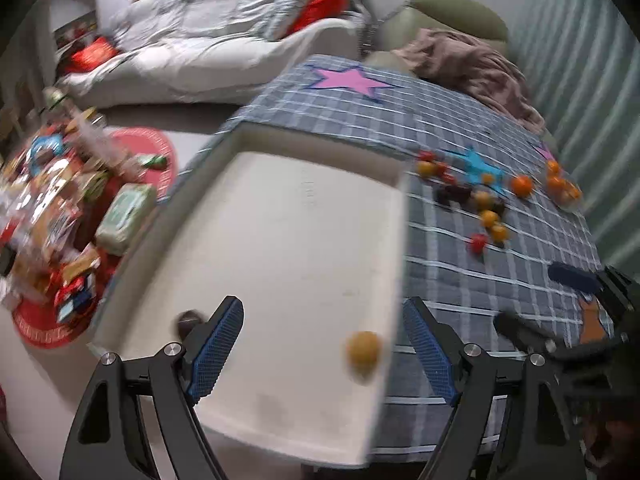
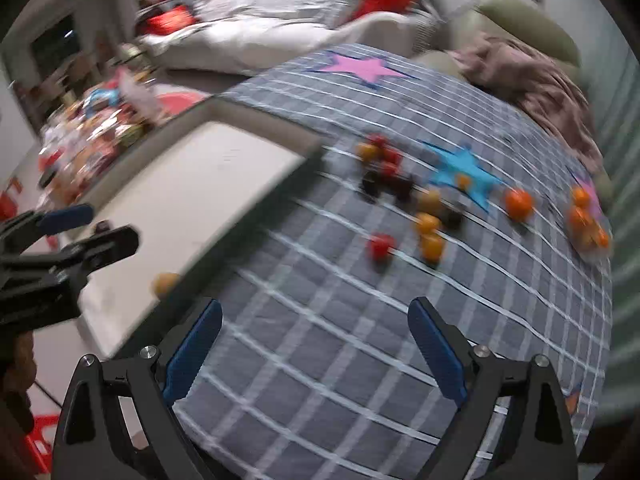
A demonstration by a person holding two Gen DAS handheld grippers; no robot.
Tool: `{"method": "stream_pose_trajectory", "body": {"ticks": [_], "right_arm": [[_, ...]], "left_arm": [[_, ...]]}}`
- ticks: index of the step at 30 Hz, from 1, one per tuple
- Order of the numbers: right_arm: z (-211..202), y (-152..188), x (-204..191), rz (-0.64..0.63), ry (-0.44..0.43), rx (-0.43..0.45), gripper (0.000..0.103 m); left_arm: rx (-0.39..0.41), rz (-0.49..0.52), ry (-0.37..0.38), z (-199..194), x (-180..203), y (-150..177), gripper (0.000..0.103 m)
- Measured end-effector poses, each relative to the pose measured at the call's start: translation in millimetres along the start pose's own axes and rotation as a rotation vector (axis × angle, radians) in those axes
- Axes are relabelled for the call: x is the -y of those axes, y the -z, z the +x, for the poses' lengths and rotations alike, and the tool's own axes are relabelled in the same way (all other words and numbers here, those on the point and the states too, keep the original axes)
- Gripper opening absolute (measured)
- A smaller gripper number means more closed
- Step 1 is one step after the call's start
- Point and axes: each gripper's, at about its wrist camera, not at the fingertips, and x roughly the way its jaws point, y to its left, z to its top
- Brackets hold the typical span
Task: Organize fruits
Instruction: 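Move both tools back over the fruits on the cloth, then grasp a red cherry tomato with the left tool while the right grasps an orange one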
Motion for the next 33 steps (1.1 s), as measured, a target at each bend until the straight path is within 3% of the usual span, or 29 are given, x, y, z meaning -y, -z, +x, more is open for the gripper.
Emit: {"method": "stream_pose_trajectory", "body": {"ticks": [8,17,20,22,25,30,32,33], "right_arm": [[10,9,82,0.209,0.014,-0.005,0.096],[41,-6,105,0.260,-0.035,-0.008,0.094],[54,-13,106,0.249,-0.049,-0.022,0.084],[64,-20,106,0.241,-0.062,-0.039,0.069],[75,-26,106,0.223,-0.081,-0.059,0.058],[85,-38,96,0.151,-0.088,-0.070,0.056],[87,-40,93,0.121,-0.075,-0.070,0.043],[87,-40,93,0.110,-0.082,-0.068,0.028]], "left_arm": [[-0.025,0.189,-0.003,27,89,-8,0.083],[-0.026,0.275,-0.059,69,131,-14,0.083],[-0.021,0.279,-0.060,78,137,-17,0.083],[-0.017,0.283,-0.055,84,140,-20,0.083],[-0.026,0.291,-0.046,95,145,-23,0.083],[-0.033,0.281,-0.025,108,151,-26,0.083],[-0.036,0.281,-0.021,110,153,-28,0.083],[-0.038,0.281,-0.019,111,154,-29,0.083]]}}
